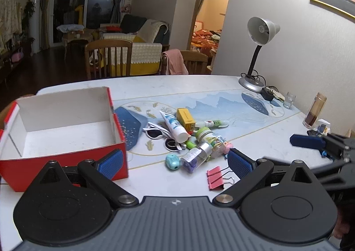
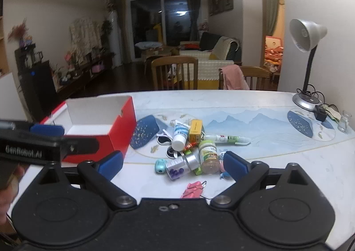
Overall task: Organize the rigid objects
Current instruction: 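Grasp the pink binder clip with the right gripper while the left grasps the pill bottle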
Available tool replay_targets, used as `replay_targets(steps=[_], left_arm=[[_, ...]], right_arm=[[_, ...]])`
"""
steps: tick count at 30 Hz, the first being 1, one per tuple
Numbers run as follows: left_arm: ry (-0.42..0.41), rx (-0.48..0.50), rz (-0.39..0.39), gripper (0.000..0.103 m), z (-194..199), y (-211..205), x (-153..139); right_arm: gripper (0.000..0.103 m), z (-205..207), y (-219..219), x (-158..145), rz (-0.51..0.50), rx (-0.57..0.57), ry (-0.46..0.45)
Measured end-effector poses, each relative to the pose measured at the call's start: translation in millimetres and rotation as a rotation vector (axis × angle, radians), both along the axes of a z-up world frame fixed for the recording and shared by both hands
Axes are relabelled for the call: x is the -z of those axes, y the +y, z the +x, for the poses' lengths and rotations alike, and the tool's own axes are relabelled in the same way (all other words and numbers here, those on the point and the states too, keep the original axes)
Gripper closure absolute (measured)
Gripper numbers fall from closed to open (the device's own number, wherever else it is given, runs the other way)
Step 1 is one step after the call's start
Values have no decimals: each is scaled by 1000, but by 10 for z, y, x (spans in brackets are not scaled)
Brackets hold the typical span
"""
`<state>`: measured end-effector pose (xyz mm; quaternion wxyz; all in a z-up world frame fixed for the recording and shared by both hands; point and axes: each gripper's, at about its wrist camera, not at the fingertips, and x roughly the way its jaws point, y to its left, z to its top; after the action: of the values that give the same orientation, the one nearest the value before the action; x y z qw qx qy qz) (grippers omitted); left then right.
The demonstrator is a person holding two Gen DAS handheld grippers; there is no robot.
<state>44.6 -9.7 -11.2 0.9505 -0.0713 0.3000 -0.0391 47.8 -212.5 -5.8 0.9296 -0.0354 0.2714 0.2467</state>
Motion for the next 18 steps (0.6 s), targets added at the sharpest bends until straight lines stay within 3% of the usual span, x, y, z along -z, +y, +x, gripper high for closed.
replay_targets(steps=[8, 18], left_arm=[[64, 22, 7, 2, 444, -277, 201], [179, 53, 52, 2, 1128, -647, 672]], right_arm=[[8, 273, -126, 276, -63, -110, 35], [12, 715, -132, 780, -180, -298, 105]])
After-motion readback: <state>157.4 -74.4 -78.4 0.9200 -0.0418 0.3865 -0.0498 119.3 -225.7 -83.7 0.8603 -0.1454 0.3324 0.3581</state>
